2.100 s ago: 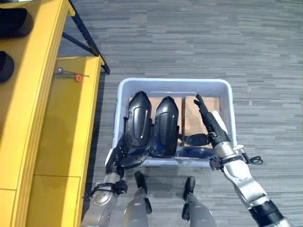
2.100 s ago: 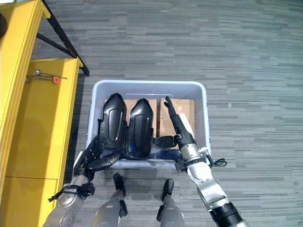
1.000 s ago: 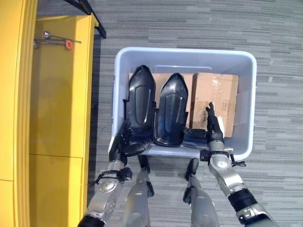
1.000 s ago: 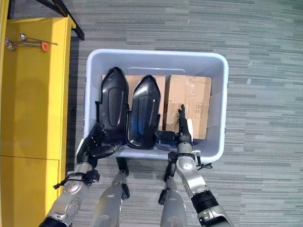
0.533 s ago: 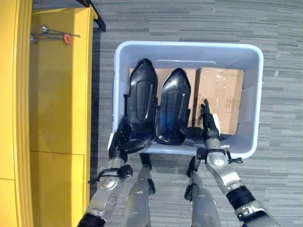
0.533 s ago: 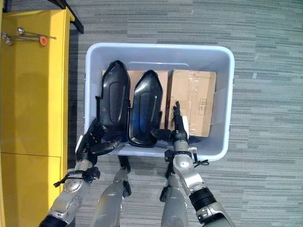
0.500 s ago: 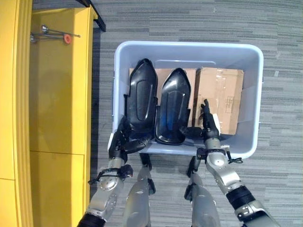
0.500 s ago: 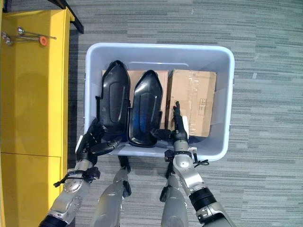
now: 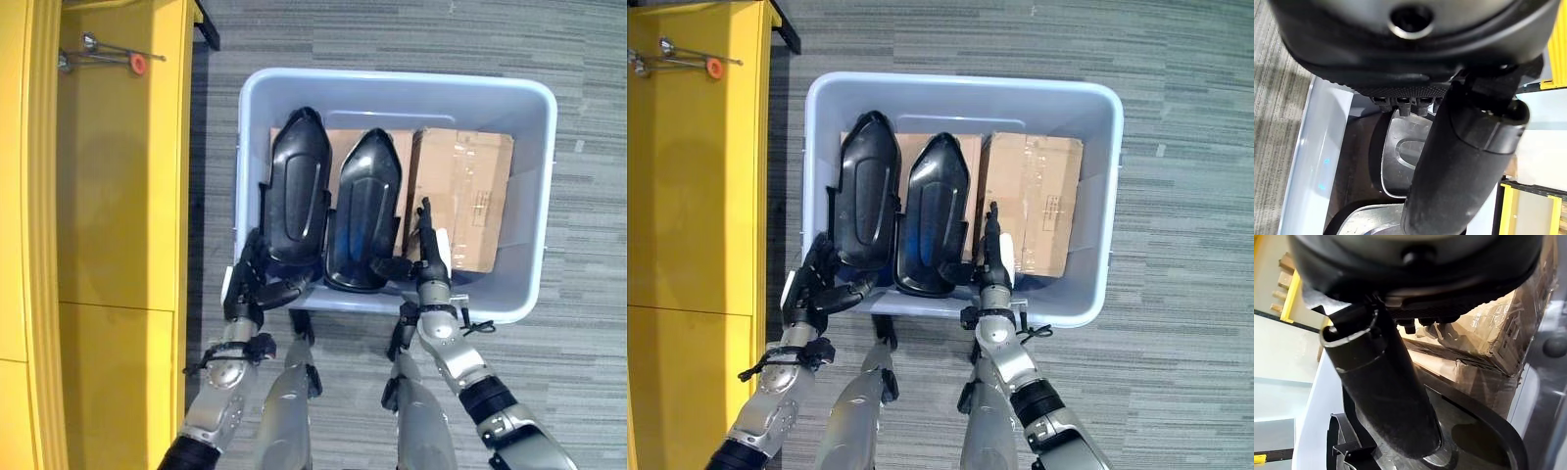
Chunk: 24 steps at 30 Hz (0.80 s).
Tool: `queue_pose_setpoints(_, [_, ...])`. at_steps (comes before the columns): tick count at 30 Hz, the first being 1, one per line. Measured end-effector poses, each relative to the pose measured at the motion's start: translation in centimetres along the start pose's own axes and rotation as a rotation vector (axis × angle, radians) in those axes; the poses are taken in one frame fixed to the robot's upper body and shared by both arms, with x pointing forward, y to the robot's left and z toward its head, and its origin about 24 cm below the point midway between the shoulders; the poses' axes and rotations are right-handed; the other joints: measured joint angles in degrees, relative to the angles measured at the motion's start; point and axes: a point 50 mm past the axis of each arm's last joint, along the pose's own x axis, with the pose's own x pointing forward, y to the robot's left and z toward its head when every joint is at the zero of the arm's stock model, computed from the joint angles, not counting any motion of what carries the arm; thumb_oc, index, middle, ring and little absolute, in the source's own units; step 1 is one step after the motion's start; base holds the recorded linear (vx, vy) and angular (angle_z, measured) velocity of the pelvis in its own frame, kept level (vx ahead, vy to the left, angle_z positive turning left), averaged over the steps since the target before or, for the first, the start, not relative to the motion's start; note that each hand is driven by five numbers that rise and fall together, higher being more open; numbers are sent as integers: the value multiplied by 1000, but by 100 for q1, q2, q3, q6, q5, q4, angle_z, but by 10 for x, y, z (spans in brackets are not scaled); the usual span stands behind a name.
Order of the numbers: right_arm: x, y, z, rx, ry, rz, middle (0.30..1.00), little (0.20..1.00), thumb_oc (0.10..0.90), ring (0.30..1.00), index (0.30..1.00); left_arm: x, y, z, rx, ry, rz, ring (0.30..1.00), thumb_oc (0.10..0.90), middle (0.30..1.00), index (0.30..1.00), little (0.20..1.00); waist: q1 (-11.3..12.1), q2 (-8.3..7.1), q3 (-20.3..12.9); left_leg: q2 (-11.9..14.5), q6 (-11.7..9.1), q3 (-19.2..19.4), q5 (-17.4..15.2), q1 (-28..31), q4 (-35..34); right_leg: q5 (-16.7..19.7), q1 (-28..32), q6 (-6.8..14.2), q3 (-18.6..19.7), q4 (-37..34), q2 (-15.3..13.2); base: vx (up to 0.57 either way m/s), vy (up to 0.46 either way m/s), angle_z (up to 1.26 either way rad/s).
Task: Move parts from the plastic box to the shelf.
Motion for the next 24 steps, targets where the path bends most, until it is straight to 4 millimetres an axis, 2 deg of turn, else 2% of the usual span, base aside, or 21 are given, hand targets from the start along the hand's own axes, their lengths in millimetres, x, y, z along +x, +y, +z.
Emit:
queue_pose_setpoints(8, [14, 7, 10, -48, -40, -38, 1000, 1000, 900, 1000, 1000, 4, -5, 10, -21, -55, -5, 1000, 900, 1000, 1000, 1000, -1, 82, 28, -10, 27, -7, 102, -259, 7, 69, -261, 27, 21, 0, -14, 0, 0, 0])
queue_pose_setpoints(10, [16, 8, 10, -48, -39, -56, 602, 602, 616, 602, 602, 5, -9, 10, -22, -56, -16, 1000, 900, 1000, 1000, 1000, -1, 109, 32, -19, 33, -8, 120, -300, 7, 82, -305, 12, 35, 0, -22, 0, 0, 0])
queue_pose_setpoints(11, [18, 9, 11, -56, -43, -60, 300, 300, 400, 300, 300, 5, -9, 10, -23, -59, -16, 1000, 900, 1000, 1000, 1000, -8, 112, 30, -20, 37, -5, 125, -326, 15, 95, -333, 11, 55, 0, -23, -9, 14, -5])
queue_pose_setpoints(15, [29, 4, 13, -56, -47, -136, 300, 300, 400, 300, 300, 6, -12, 12, -30, -68, -27, 1000, 900, 1000, 1000, 1000, -22, 128, 30, -33, 45, 0, 137, -406, 75, 164, -410, 8, 108, -1, -51, -4, 9, -2])
queue_pose_setpoints(18, [44, -16, 16, -71, -36, -194, 300, 300, 400, 300, 300, 5, -14, 11, -31, -65, -35, 1000, 900, 1000, 1000, 1000, -23, 151, 19, -38, 27, -2, 125, -440, 76, 210, -445, 10, 129, -1, -81, -3, 10, 0])
queue_pose_setpoints(20, [54, -25, 22, -39, -25, -231, 300, 300, 400, 300, 300, 5, -16, 12, -34, -67, -42, 1000, 900, 1000, 1000, 1000, -12, 181, 15, -44, 5, 0, 132, -493, 70, 239, -506, 7, 141, 0, -87, -3, 16, -1])
queue_pose_setpoints(24, [58, -33, 24, 49, 7, -243, 300, 300, 400, 300, 300, 4, -18, 11, -41, -63, -44, 1000, 900, 1000, 1000, 1000, -4, 222, 0, -85, 76, 6, 194, -489, 54, 255, -508, -5, 141, 1, -91, -10, 20, 1])
